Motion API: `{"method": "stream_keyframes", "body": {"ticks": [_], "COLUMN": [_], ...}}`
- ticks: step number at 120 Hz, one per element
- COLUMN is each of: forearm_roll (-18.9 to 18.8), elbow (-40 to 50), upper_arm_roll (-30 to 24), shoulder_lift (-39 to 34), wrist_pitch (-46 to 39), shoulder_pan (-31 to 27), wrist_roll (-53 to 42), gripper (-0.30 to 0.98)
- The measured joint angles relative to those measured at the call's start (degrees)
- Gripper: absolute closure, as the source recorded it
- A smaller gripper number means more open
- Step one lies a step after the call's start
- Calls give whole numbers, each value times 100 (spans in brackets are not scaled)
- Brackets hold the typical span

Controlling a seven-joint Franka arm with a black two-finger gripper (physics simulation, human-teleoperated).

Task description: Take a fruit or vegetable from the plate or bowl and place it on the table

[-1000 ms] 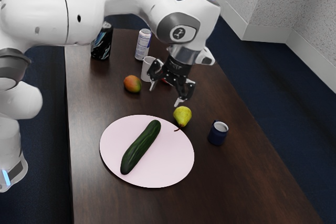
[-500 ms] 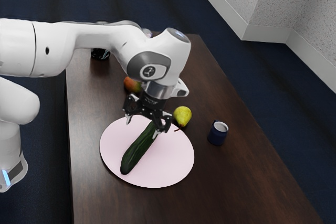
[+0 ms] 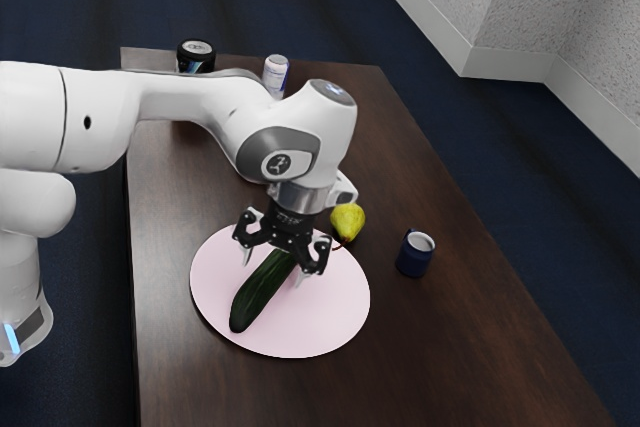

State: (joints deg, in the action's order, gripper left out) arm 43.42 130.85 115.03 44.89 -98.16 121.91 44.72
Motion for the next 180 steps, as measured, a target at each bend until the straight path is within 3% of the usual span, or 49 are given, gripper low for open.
{"method": "stream_keyframes", "body": {"ticks": [65, 93, 115, 137, 152, 169, 180], "forearm_roll": [224, 217, 175, 123, 25, -13, -3], "elbow": [236, 232, 203, 8, -658, -1655, -2701], "upper_arm_roll": [-201, -311, -341, -242, -176, -586, -1769], "shoulder_lift": [-56, -75, -115, -136, -138, -187, -285], "wrist_pitch": [-400, -466, -480, -428, -250, 17, 189], "shoulder_pan": [-25, -125, -147, -137, -161, -430, -1498], "wrist_roll": [126, 95, 12, -54, -74, -62, -44], "gripper": [6, 20, 45, 48, 49, 50, 50]}}
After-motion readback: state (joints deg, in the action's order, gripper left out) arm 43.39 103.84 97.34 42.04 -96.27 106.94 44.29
